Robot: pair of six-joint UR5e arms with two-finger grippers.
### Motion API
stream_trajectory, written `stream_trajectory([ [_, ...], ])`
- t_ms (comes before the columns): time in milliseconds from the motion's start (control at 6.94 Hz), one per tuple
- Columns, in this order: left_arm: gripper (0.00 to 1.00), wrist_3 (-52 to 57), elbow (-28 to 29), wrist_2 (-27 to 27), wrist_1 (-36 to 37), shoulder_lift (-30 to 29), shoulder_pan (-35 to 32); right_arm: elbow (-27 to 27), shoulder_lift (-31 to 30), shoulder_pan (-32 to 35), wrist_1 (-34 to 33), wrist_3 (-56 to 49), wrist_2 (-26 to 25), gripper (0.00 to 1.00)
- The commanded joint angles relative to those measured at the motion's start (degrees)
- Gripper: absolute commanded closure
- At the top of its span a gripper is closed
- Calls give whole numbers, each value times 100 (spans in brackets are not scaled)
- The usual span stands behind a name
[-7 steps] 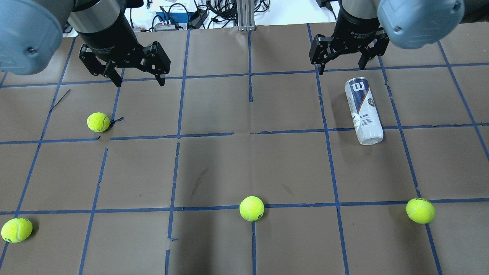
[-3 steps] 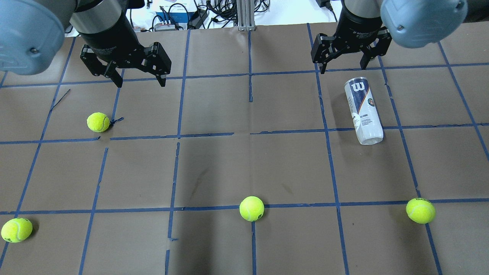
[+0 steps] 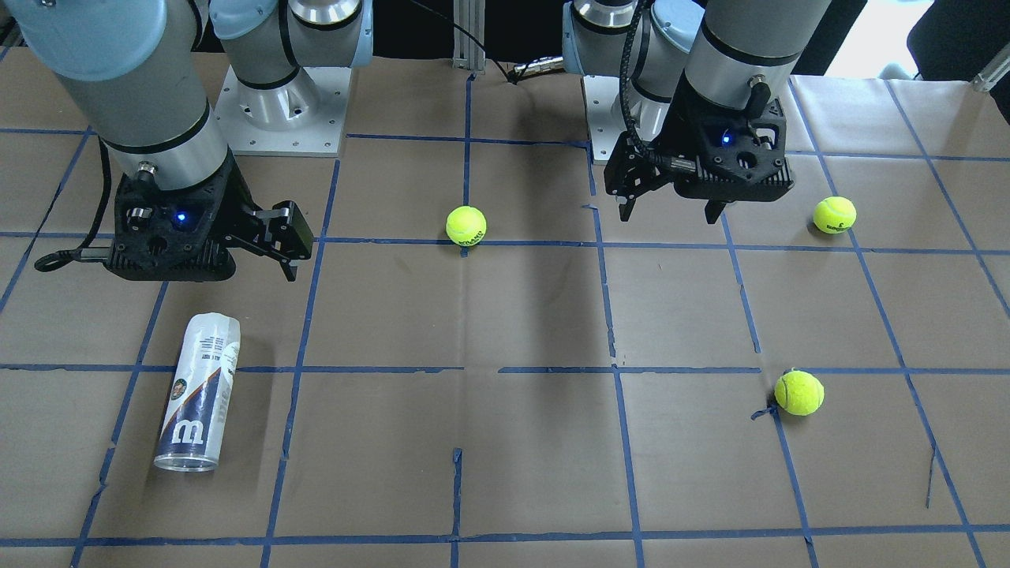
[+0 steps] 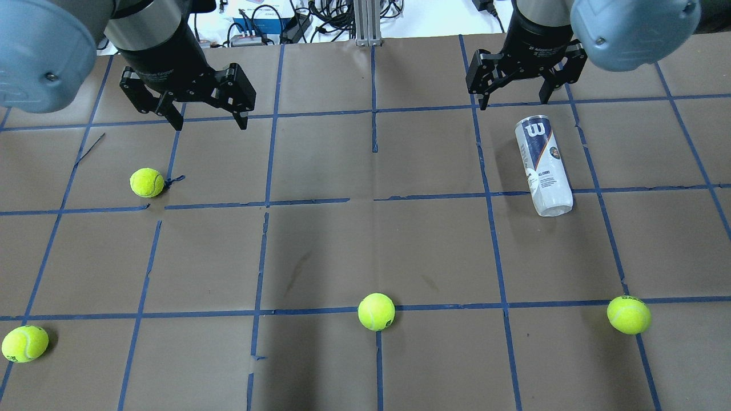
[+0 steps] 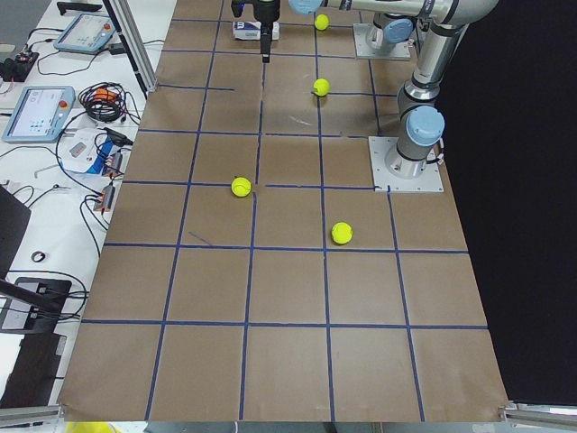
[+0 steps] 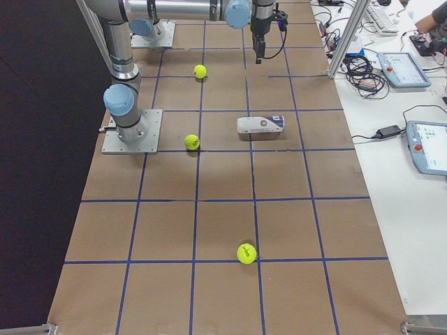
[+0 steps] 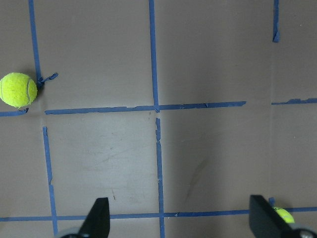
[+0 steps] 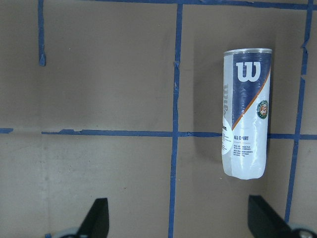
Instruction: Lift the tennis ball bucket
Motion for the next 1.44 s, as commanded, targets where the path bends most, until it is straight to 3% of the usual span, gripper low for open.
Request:
stream_trajectory([
  [0,0,1,-11,6,1,23,-4,32,9,-1,-9,-14,-7,0],
  [432,0,1,-2,6,1,23,5,94,18,-61,-114,-40,-68,0],
  [721,0,-8,-1,15,1,23,5,251,35,-455,-123,-564,-85,0],
  [1009,0,-8,-2,6,1,32,5,716,438,-886,-971,-1230,-86,0],
  [1297,0,-8,-28,-2,1,32,5,1068,693,-1195,-1388,-1508,-42,0],
])
